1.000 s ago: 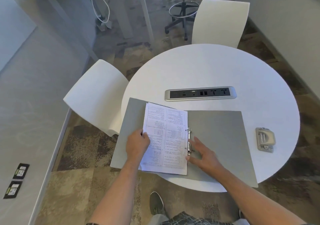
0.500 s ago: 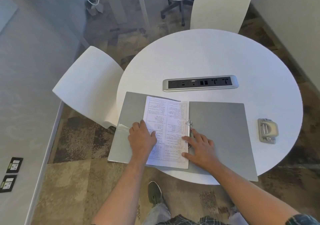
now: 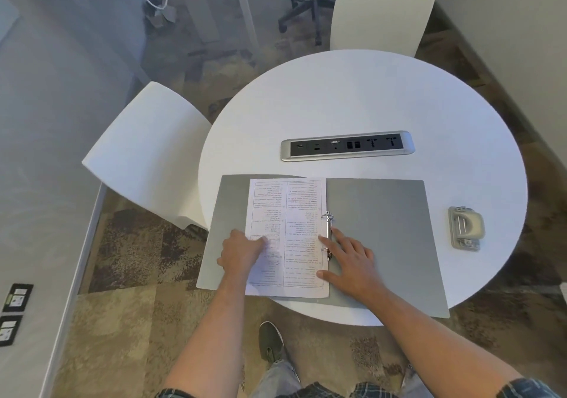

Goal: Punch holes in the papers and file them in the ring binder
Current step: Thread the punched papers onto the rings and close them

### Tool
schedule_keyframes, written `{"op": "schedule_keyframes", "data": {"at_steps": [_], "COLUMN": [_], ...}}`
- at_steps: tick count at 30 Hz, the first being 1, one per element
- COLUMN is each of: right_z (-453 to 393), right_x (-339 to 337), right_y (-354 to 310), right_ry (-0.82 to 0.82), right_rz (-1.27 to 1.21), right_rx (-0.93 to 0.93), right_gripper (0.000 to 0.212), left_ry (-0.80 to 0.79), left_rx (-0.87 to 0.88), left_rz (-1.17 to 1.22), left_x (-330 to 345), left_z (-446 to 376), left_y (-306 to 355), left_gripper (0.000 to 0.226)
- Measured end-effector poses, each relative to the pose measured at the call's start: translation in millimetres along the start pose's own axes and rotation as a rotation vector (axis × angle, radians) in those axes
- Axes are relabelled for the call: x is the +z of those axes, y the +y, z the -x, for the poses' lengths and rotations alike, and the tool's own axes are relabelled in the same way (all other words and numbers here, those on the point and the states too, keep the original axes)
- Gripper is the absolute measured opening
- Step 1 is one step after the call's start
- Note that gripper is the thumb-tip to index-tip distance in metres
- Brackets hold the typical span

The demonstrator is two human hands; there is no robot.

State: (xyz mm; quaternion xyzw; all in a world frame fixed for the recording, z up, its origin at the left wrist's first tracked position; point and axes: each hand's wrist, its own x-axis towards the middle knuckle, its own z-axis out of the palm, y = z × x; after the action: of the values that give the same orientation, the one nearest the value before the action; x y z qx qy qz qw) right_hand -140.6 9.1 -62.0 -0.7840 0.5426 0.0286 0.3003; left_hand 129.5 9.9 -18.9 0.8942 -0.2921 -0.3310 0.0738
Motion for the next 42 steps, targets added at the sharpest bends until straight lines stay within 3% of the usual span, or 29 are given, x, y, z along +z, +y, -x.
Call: {"op": "schedule_keyframes", "data": {"at_steps": [5,12,15,16,19,23,26,29,34,38,42], "right_z": [1.1,1.0,2.6,2.3,1.1,1.7,6.6,11.7,20.8,32.8,38.3], "right_x": [0.4,-0.2,-6.9,-9.8,-21.9,-53.2,-73.9,-84.1,-89.6,-91.0,-95.9], "right_y": [1.8,8.6,10.0,10.2,8.1,-8.7,-19.4,-23.1,-8.3,1.0,12.5], "right_ry": [-0.008,-0.040,-0.056,-0.063,-0.097,-0.119,-0.079,-0.080,-0.076,-0.069,0.206], "right_rz": [-0.018,-0.083,-0.162,-0.197,-0.441,-1.103,-1.179,-1.254,-1.426,-1.588,-1.534], "right_rx": [0.001,0.004,0.001,0.008,0.076,0.185,0.092,0.019,-0.001,0.038,0.258], "right_gripper": [0.085,0.085,0.080,0.078,0.068,0.052,0.053,0.068,0.098,0.082,0.034], "left_ry": [-0.122,-0.211,-0.366,-0.417,-0.521,-0.604,-0.696,-0.702,-0.699,-0.676,-0.522], "left_rx": [-0.026,-0.026,0.056,0.101,0.236,0.366,0.445,0.543,0.541,0.587,0.599], "left_rz": [0.462,0.648,0.752,0.750,0.731,0.795,0.882,0.736,0.637,0.501,0.379], "left_x": [-10.6,-24.6,-36.8,-41.3,-49.4,-44.1,-24.4,-3.1,23.6,37.2,48.5], "left_z": [-6.5,-2.5,15.4,21.2,40.0,62.8,76.6,88.7,100.6,98.7,94.6], "left_y": [-12.2,-17.6,-7.0,-1.6,16.0,44.3,64.6,77.8,84.6,79.4,71.3], "left_gripper": [0.034,0.032,0.019,0.024,0.037,0.031,0.035,0.043,0.053,0.029,0.037]}}
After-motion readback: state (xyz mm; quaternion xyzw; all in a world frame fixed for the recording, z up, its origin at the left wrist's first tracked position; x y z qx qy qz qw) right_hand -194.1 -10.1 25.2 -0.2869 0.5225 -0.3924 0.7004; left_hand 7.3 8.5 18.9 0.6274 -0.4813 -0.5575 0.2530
